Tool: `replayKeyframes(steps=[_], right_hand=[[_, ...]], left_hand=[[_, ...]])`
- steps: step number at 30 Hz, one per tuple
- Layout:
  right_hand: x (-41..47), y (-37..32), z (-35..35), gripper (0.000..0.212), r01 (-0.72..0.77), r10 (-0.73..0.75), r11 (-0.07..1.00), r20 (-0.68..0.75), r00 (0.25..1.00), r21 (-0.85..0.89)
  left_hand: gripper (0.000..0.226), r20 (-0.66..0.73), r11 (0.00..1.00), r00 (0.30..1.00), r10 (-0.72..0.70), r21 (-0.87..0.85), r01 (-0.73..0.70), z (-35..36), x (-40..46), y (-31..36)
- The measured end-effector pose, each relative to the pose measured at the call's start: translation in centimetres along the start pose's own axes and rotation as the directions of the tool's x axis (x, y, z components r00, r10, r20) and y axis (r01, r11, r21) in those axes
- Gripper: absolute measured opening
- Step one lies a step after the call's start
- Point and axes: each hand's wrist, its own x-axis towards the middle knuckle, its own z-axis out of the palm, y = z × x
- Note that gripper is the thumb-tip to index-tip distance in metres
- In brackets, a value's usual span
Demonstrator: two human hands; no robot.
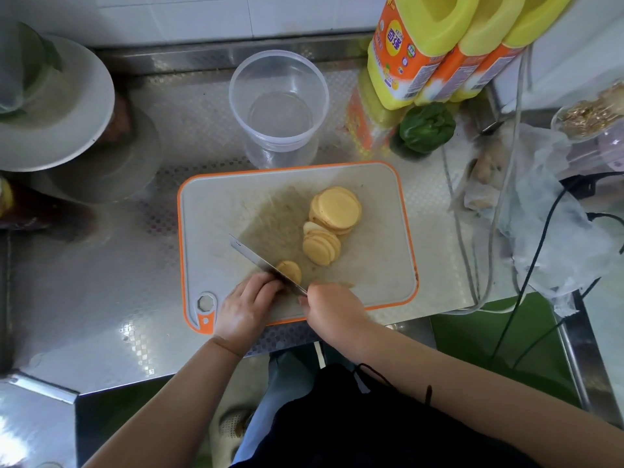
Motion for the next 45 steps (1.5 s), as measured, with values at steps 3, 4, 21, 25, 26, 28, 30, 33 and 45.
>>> replayKeyframes(steps=[3,4,21,25,26,28,30,33,45], right_hand=[[0.2,0.2,-0.5,0.022,-0.004,0.003,0.999,0.023,1.000,0.043],[0.2,0.2,-0.7,0.024,-0.004,0.002,0.998,0.025,1.000,0.056],[-1.7,0.2,-2.5,0.036,0.045,-0.036,0.998,-0.169,0.985,0.050],[-1.7,1.1,-3.3,0.035,-0.001,0.025,0.987,-0.152,0.988,0.158],[-1.6,1.3,-3.5,0.034,-0.012,0.038,0.985,-0.149,0.988,0.171],[-1.7,1.6,-3.6,0.031,-0.025,0.054,0.981,-0.151,0.987,0.191],[-1.8,1.8,-3.9,0.029,-0.022,0.054,0.980,-0.158,0.986,0.195],[-1.9,2.1,-4.3,0.032,-0.009,0.040,0.986,-0.185,0.982,0.166],[-2.0,3.5,-5.8,0.032,-0.021,0.060,0.987,-0.242,0.968,0.159]], left_hand=[[0.026,0.001,1.000,1.000,-0.007,0.017,0.007,0.0,-0.1,-0.1],[0.026,0.001,1.000,1.000,-0.004,0.023,0.004,0.0,-0.2,-0.1],[0.023,0.015,0.999,1.000,0.019,0.030,-0.020,-0.4,-0.2,-0.1],[0.018,0.040,1.000,0.999,-0.026,0.007,0.026,-0.4,-0.2,-0.2],[0.015,0.042,1.000,0.999,-0.024,0.009,0.024,-0.5,0.1,-0.1],[0.014,0.069,0.999,0.998,-0.011,0.039,0.009,-0.7,0.9,0.0],[0.024,0.110,0.990,0.993,0.036,0.128,-0.050,-1.3,1.9,-0.3],[0.050,0.247,0.951,0.951,0.186,0.199,-0.238,-2.4,4.0,-1.6],[0.078,0.618,0.889,0.695,0.368,-0.014,-0.458,-3.9,8.9,-2.5]])
